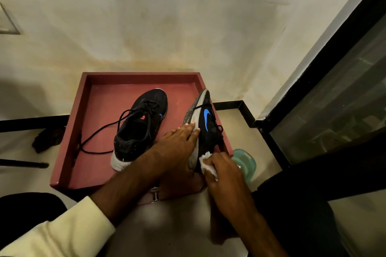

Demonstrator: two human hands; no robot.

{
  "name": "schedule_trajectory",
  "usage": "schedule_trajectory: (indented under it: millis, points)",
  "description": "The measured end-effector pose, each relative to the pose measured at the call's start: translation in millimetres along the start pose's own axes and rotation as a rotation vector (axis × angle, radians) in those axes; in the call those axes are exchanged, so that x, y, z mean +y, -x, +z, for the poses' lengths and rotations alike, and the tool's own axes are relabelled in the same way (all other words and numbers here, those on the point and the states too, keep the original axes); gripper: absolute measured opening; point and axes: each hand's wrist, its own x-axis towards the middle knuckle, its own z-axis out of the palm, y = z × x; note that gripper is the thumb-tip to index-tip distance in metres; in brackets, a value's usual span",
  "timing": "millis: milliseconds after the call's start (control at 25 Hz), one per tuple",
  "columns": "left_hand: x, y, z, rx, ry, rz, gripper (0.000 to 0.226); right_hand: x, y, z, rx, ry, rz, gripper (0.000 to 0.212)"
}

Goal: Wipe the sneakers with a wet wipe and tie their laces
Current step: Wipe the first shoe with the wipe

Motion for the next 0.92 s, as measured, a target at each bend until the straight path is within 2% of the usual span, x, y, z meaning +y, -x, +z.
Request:
schedule_trajectory:
  millis: [80,200,240,360,400,520,560,720,840,920]
  points:
    - [-1,-1,1,-0.008,-0.007,0.011,0.126,3,-1,-2,0.015,-0.007,-0.02,0.011]
    - [-4,-1,3,-0.013,0.004,0.022,0.125,5,-29,-10,0.196,-0.011,0.004,0.015]
    - [-5,0,3,-0.019,0.01,0.022,0.125,6,-29,-9,0.178,-0.01,0.008,0.015]
    - [-4,0,-1,-0.029,0.026,0.028,0.125,1,-6,-1,-0.075,-0.023,-0.064,0.008]
    - [-4,-1,-2,-0.021,0.029,0.03,0.124,2,-7,-1,-0.102,-0.013,-0.077,0.006]
    - [-7,-1,2,-0.016,0.036,0.033,0.125,7,-33,-5,0.126,0.005,-0.039,0.01]
    - [-7,0,3,-0.014,0.039,0.033,0.125,8,-35,-5,0.143,0.008,-0.032,0.011]
    - [-7,0,0,-0.036,0.033,0.031,0.13,21,-10,3,-0.061,0.028,-0.11,0.012]
    - [-8,-1,-1,-0.028,0.024,0.045,0.124,32,-25,-2,0.129,-0.006,-0.04,0.014]
    - [-7,1,1,-0.015,0.029,0.051,0.123,26,-26,-3,0.117,0.007,-0.061,0.017]
